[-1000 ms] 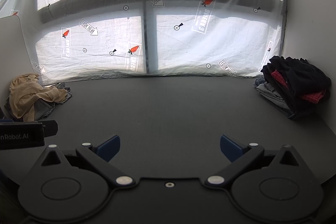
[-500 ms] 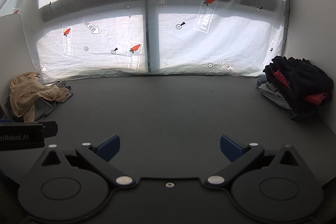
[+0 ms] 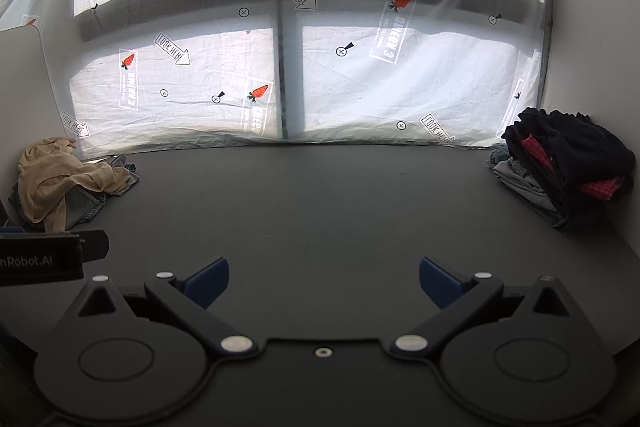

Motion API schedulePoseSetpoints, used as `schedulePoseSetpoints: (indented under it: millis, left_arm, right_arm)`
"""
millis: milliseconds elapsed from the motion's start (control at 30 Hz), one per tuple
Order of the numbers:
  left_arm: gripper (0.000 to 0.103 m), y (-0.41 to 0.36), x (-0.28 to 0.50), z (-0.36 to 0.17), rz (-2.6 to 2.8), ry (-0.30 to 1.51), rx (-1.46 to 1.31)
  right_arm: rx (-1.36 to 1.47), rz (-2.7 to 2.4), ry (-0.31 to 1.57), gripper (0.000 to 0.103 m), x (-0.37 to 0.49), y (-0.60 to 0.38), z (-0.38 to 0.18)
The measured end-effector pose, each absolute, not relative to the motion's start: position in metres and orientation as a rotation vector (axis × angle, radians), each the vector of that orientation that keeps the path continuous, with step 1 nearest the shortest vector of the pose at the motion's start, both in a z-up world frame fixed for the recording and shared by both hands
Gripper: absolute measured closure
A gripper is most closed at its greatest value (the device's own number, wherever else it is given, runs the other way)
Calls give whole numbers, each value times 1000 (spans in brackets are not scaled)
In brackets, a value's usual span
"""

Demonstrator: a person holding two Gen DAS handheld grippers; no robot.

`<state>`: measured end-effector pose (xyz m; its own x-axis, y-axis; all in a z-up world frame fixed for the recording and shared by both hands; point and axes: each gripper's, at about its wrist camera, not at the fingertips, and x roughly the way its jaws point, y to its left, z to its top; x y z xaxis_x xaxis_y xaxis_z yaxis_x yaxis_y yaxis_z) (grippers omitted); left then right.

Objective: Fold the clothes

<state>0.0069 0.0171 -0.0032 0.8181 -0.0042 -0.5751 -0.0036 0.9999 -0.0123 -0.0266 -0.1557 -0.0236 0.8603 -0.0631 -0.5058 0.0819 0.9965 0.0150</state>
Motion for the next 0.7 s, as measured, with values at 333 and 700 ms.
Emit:
schedulePoseSetpoints:
  millis: [333, 700]
  left_arm:
    - [0, 19, 9, -5, -5, 611, -11]
    - [0, 20, 16, -7, -10, 615, -2]
  right_arm:
    - [30, -77, 523, 0, -28, -151, -24]
    - [36, -88, 527, 0, -22, -154, -22]
